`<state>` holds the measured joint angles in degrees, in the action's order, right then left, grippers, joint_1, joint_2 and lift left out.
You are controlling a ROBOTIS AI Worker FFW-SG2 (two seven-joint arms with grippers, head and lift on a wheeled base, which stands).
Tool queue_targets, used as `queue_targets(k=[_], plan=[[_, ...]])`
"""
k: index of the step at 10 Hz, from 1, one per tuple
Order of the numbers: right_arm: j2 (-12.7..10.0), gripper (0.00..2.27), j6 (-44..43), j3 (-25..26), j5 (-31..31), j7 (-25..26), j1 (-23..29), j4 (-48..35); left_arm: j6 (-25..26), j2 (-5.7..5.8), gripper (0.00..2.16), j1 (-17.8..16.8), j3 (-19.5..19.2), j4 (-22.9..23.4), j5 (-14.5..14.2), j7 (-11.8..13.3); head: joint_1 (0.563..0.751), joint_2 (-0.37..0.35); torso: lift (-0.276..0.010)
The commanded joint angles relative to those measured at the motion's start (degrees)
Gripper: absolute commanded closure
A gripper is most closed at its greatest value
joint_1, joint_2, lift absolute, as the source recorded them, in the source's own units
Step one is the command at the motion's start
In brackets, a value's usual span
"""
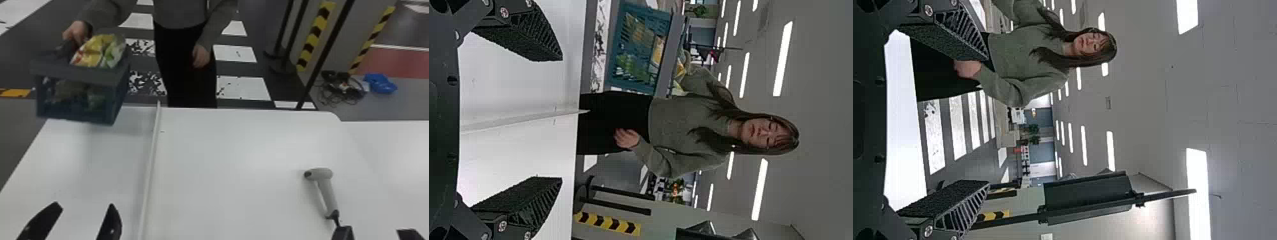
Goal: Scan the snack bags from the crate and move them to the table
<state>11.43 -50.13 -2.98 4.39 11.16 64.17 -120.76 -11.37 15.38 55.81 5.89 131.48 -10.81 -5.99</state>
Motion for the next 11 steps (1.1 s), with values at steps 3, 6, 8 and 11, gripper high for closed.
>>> queue_targets(k=[3, 6, 8, 11], plan=[[0.00, 0.11, 0.00, -0.01, 0.00, 0.00, -0.01, 0.18, -0.97, 0.00, 0.15, 0.00, 0.00, -0.70, 0.26, 0.01, 0.695, -0.127, -0.095], [-0.09, 0.11, 0.00, -0.01, 0.00, 0.00, -0.01, 0.35, -1.85, 0.00, 0.15, 0.00, 0.00, -1.32, 0.26, 0.10, 0.695, -0.123, -0.095], [-0.09, 0.11, 0.00, -0.01, 0.00, 0.00, -0.01, 0.62, -2.20, 0.00, 0.15, -0.17, 0.00, -1.58, 0.26, 1.15, 0.695, -0.126, -0.095], [-0.09, 0.11, -0.36, -0.01, 0.00, 0.00, -0.10, 0.70, -3.78, 0.00, 0.14, -0.17, 0.00, -1.84, 0.18, 1.86, 0.695, -0.136, -0.095]])
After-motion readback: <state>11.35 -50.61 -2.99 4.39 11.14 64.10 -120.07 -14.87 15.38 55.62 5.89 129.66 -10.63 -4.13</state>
